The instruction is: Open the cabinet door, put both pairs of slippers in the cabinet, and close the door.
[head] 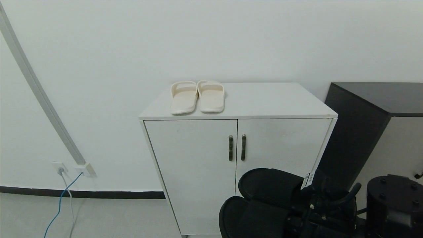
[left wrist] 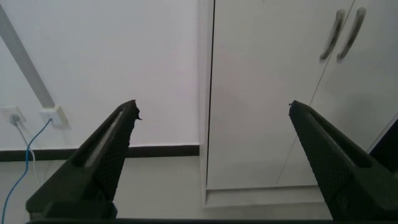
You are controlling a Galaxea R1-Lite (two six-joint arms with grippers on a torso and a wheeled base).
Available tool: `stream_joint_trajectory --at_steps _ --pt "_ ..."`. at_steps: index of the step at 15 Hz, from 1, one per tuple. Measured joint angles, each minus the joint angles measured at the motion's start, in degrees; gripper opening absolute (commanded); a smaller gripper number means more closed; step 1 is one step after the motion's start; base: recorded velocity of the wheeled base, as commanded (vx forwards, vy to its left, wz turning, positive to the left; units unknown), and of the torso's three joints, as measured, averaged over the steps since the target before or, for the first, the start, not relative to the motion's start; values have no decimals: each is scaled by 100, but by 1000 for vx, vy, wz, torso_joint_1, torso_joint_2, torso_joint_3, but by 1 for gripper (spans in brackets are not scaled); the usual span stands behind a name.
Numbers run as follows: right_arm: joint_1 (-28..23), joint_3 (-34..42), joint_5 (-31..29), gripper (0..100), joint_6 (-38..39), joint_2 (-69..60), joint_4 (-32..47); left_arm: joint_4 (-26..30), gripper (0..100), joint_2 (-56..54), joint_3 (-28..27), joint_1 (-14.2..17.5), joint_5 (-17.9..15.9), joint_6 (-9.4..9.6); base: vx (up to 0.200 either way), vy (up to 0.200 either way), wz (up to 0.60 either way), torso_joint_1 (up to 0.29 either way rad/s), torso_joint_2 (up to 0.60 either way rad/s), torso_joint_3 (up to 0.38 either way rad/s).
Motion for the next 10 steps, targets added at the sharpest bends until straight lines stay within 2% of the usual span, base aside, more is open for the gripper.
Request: stream_joint_trajectory --at_steps 10 --pt "7 50 2 0 -2 9 -16 9 100 11 -4 5 -6 5 0 0 0 -128 469 339"
